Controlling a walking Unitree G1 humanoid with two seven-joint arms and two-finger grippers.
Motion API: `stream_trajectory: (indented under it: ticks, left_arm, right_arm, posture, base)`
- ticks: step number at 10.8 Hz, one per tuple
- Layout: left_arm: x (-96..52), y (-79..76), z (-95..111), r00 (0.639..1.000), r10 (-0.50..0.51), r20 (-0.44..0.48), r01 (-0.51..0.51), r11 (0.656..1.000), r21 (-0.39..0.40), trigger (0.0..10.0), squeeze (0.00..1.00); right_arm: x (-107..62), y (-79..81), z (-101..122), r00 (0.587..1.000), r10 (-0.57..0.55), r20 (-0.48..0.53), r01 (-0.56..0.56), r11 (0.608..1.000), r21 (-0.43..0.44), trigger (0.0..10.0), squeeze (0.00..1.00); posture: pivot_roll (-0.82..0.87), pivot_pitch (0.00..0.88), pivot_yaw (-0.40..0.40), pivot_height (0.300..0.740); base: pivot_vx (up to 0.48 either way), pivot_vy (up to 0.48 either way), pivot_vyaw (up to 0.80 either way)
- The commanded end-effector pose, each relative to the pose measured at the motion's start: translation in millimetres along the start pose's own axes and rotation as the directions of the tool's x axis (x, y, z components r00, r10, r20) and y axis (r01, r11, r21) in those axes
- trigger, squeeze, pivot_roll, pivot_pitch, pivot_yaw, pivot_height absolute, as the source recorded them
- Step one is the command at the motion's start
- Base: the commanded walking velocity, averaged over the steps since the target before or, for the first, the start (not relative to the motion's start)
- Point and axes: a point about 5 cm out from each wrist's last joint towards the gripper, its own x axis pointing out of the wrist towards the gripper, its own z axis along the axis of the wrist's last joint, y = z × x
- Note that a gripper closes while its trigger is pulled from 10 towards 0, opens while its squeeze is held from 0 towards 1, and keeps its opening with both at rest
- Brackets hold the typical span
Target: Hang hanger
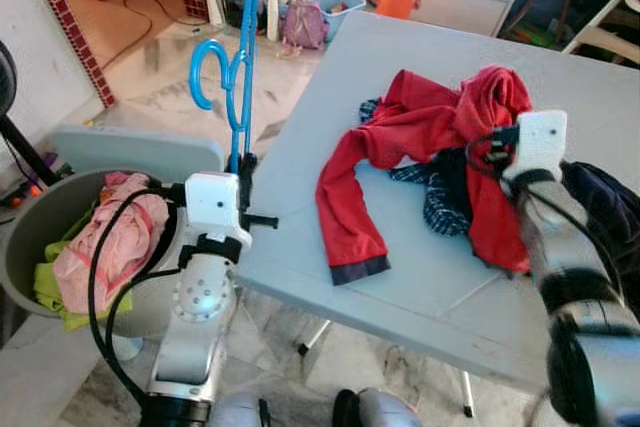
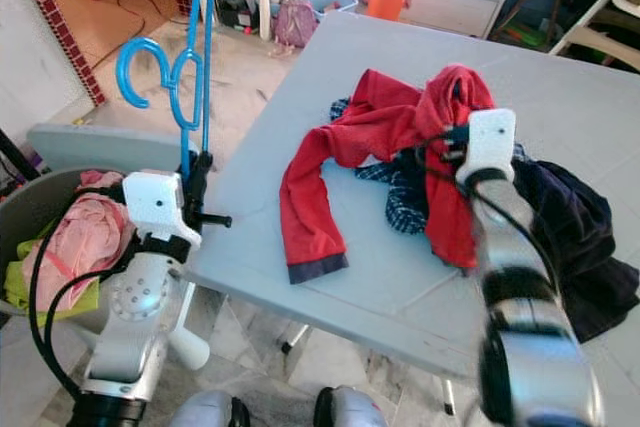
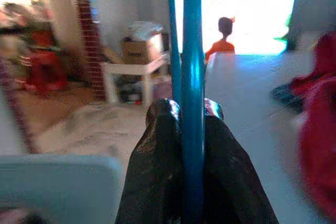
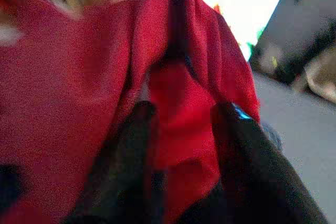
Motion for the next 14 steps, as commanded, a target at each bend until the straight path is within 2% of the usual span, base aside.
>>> stream_trajectory:
  ticks: [1, 2, 3, 4, 6, 8, 10, 11, 14]
  left_arm:
    - [-6.4, 6.8, -21, 0.992, 0.056, -0.115, -0.051, 0.997, 0.052, 10.0, 0.00]
    - [-6.6, 6.1, -21, 0.992, 0.045, -0.117, -0.040, 0.998, 0.044, 10.0, 0.00]
    - [-6.9, 5.2, -21, 0.993, 0.031, -0.111, -0.027, 0.999, 0.040, 10.0, 0.00]
    - [-7.5, 5.3, -20, 0.993, 0.036, -0.113, -0.031, 0.999, 0.044, 10.0, 0.00]
    - [-7.2, 2.8, -20, 0.993, 0.028, -0.114, -0.023, 0.999, 0.046, 10.0, 0.00]
    - [-6.1, 1.8, -20, 0.992, 0.039, -0.117, -0.033, 0.998, 0.058, 10.0, 0.00]
    - [-5.7, 3.7, -19, 0.992, 0.051, -0.113, -0.045, 0.997, 0.055, 10.0, 0.00]
    - [-6.2, 4.1, -19, 0.992, 0.054, -0.113, -0.046, 0.997, 0.066, 10.0, 0.00]
    - [-5.8, 3.5, -19, 0.992, 0.045, -0.117, -0.038, 0.997, 0.064, 10.0, 0.00]
  right_arm:
    - [-7.3, -0.1, 10, 0.994, 0.020, 0.103, -0.022, 1.000, 0.013, 10.0, 1.00]
    - [-12.5, -2.2, 9, 0.993, -0.018, 0.117, 0.011, 0.998, 0.057, 10.0, 1.00]
    - [-26.4, -2.4, 9, 0.984, -0.079, 0.160, 0.062, 0.992, 0.108, 10.0, 1.00]
    - [-38.2, 2.5, 12, 0.978, -0.088, 0.189, 0.069, 0.992, 0.106, 10.0, 1.00]
    - [-49.7, 12.7, 10, 0.979, -0.105, 0.175, 0.076, 0.983, 0.164, 10.0, 1.00]
    - [-53.6, 32.6, 22, 0.976, -0.065, 0.209, 0.033, 0.988, 0.151, 10.0, 1.00]
    - [-49.5, 34.3, 33, 0.969, -0.072, 0.236, 0.035, 0.987, 0.156, 10.0, 1.00]
    - [-47.8, 32.7, 39, 0.965, -0.081, 0.251, 0.052, 0.991, 0.120, 10.0, 1.00]
    - [-47.1, 34.6, 40, 0.966, -0.077, 0.246, 0.049, 0.992, 0.118, 10.0, 1.00]
  posture:
    - [0.05, 0.132, -0.026, 0.740]
    - [0.05, 0.132, -0.028, 0.740]
    - [0.06, 0.135, -0.028, 0.740]
    - [0.05, 0.134, -0.024, 0.740]
    - [0.05, 0.140, -0.023, 0.740]
    - [0.04, 0.144, -0.028, 0.740]
    - [0.04, 0.151, -0.030, 0.740]
    - [0.04, 0.152, -0.030, 0.740]
    - [0.04, 0.156, -0.027, 0.740]
  base:
    - [0.000, 0.000, 0.00]
    - [0.000, 0.000, 0.00]
    - [0.000, 0.000, 0.00]
    - [0.000, 0.000, 0.00]
    - [0.000, 0.000, 0.00]
    - [0.000, 0.000, 0.00]
    - [0.000, 0.000, 0.00]
    - [0.000, 0.000, 0.00]
    - [0.000, 0.000, 0.00]
